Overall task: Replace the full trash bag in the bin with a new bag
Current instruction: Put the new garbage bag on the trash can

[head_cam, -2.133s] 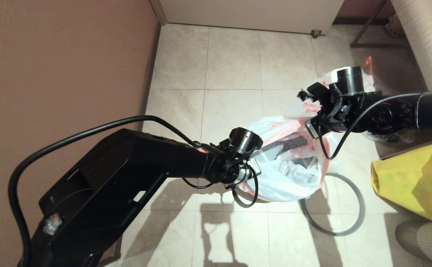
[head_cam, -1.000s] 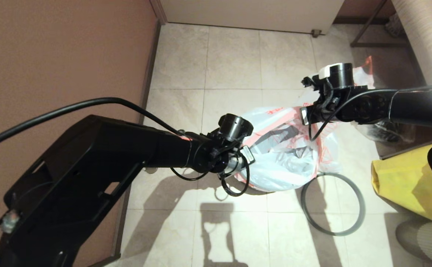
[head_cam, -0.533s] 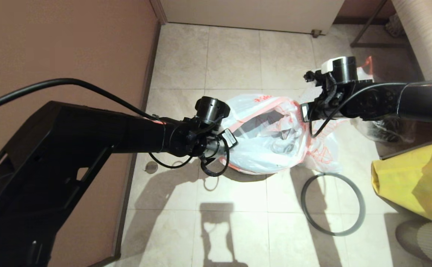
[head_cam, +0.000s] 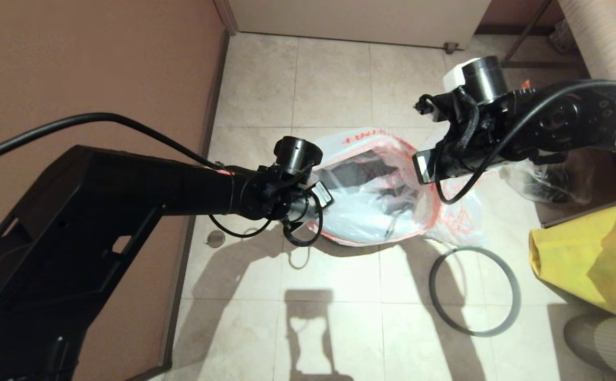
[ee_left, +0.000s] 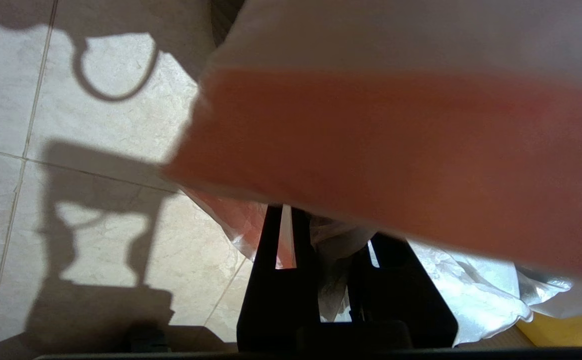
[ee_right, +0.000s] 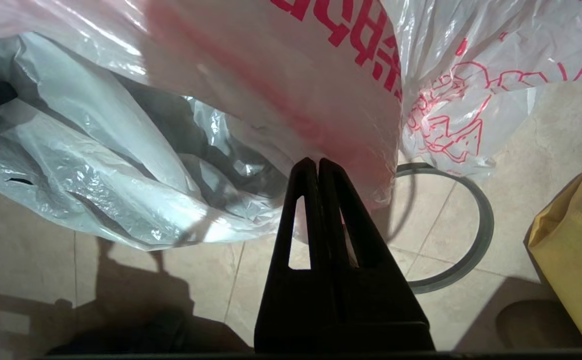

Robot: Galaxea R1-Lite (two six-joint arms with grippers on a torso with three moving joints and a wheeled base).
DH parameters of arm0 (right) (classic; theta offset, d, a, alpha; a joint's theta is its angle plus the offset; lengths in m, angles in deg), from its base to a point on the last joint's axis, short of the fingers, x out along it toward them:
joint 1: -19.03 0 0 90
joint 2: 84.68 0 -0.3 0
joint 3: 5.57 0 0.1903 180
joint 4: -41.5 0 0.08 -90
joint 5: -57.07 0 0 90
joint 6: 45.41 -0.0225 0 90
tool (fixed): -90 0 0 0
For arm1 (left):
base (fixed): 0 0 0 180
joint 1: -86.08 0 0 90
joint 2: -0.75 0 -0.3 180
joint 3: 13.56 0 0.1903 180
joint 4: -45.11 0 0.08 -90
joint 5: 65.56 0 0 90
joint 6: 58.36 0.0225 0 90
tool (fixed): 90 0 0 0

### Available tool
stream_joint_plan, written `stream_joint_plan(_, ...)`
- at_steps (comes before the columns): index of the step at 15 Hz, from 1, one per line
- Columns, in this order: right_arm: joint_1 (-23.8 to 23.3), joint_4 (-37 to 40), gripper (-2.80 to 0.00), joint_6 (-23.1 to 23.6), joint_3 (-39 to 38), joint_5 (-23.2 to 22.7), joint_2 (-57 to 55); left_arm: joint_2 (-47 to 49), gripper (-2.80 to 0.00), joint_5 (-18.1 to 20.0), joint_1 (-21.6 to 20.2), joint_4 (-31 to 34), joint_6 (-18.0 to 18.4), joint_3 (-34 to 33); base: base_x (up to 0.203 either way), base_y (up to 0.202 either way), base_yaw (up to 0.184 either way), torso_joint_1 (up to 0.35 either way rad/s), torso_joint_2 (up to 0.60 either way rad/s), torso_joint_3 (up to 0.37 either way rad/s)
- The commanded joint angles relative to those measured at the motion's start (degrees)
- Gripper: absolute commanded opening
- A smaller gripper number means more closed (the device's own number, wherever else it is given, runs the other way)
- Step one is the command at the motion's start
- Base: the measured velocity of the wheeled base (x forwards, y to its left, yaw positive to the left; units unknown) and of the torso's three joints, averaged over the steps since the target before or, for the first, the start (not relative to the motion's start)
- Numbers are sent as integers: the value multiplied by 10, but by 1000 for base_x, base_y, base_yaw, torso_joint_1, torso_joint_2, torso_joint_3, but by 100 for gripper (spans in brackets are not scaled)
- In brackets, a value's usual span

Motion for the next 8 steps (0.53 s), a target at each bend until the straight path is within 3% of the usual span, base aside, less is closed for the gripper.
stream_joint_plan(1, 11, 2, -280, -4, -7, 7, 3, -3, -280, 0, -1, 1, -3, 0, 0, 0, 0, 0, 0, 0)
stream_joint_plan(5, -8, -32, -280, -18, 7, 8, -29, -8, -280, 0, 2, 1, -2, -4, 0, 0, 0, 0, 0, 0)
stream_joint_plan(8, -42, -111, -280, 16, 26, 9, -48, -6, -280, 0, 6, 1, -2, -7, 0, 0, 0, 0, 0, 0)
